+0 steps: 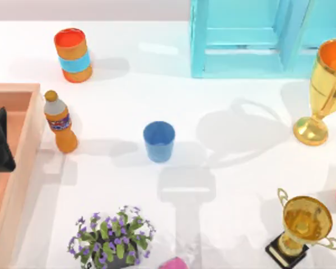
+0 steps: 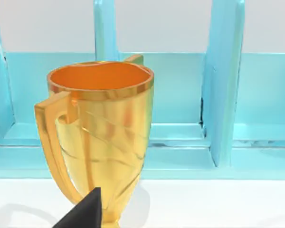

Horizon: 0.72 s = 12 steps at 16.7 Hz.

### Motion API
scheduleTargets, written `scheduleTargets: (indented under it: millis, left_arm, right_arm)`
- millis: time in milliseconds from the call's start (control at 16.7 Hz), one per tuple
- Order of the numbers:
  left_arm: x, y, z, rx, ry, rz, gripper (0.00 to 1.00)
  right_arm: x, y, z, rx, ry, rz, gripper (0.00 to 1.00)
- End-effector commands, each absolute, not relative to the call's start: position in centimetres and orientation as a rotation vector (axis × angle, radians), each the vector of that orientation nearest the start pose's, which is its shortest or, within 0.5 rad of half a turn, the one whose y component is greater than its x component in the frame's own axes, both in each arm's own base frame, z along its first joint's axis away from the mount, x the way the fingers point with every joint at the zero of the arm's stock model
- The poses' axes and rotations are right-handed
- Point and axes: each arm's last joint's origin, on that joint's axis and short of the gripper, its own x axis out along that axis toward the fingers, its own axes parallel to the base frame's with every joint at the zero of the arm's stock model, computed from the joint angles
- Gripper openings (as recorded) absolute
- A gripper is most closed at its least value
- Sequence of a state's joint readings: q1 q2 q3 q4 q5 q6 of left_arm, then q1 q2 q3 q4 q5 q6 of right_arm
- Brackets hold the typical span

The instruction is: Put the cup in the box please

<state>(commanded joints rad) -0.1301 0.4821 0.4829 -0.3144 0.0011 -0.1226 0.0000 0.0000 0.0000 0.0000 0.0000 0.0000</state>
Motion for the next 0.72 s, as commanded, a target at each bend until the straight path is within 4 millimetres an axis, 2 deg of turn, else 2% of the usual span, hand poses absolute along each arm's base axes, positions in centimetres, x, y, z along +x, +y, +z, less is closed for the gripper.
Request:
scheduleTargets:
  millis: [180, 420, 540, 720]
  left_arm:
    - [16.2, -3.3, 29.6, -0.143, 0.502, -0.152, 1.0]
    - [22.5, -7.0, 33.8, -0.171, 0.772, -0.184, 1.0]
    - [26.1, -9.7, 34.6, -0.17, 0.91, -0.186, 1.0]
    - [31.0, -14.4, 34.1, -0.15, 1.108, -0.17, 1.0]
  right_arm:
    - [10.6, -0.1, 16.0, 0.0, 0.0, 0.0, 1.0]
    - [10.6, -0.1, 16.0, 0.0, 0.0, 0.0, 1.0]
    - [10.6, -0.1, 16.0, 0.0, 0.0, 0.0, 1.0]
    - [10.6, -0.1, 16.0, 0.0, 0.0, 0.0, 1.0]
